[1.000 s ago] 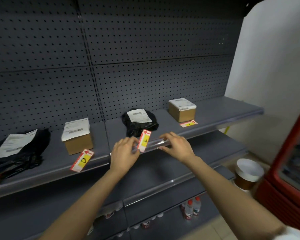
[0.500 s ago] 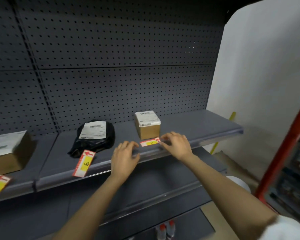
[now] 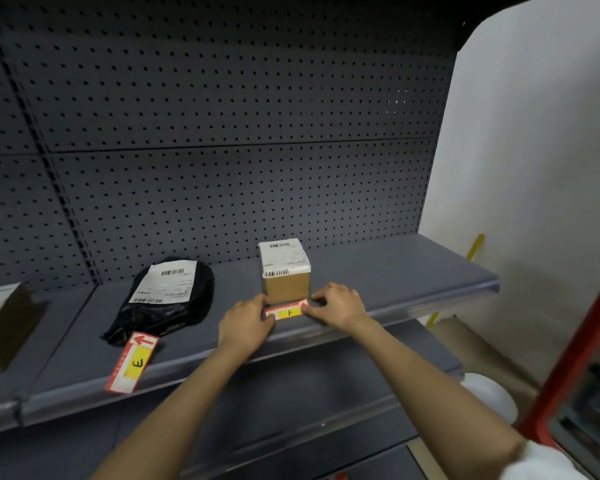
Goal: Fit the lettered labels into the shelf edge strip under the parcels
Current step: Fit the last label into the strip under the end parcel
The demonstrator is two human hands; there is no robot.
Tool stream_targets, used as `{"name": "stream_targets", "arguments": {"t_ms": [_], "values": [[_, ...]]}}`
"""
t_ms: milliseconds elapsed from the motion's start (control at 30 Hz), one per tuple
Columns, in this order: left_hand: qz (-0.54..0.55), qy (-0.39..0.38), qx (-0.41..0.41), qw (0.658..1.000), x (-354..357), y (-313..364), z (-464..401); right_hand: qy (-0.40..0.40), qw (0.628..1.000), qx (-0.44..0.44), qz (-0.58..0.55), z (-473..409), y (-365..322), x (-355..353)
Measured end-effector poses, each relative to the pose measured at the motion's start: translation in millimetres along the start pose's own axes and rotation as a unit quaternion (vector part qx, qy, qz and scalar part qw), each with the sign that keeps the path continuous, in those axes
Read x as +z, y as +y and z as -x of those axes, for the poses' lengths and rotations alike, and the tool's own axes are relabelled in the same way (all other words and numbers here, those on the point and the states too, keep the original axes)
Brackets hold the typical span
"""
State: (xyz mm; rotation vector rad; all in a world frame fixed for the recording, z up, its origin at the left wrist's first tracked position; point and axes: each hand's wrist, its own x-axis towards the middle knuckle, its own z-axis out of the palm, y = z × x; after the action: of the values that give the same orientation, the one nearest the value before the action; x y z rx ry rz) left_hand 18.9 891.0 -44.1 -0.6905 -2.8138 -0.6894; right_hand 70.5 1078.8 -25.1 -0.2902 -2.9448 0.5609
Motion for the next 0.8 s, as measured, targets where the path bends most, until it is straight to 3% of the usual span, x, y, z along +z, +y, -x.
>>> {"name": "stream_targets", "arguments": {"t_ms": [200, 633, 800], "values": [[-0.004, -0.004, -0.01, 1.0, 2, 5, 1, -0.012, 0.996, -0.006, -0.087, -12, -3, 8], [0.065, 0.037, -0.083, 0.994, 2, 19, 19, -0.028, 0.99, 0.007, -0.136, -13, -6, 11], [0.08, 0.107, -0.064, 0.989, -6, 14, 34, 0.016, 0.954, -0.006, -0.3, -4, -1, 1]]}}
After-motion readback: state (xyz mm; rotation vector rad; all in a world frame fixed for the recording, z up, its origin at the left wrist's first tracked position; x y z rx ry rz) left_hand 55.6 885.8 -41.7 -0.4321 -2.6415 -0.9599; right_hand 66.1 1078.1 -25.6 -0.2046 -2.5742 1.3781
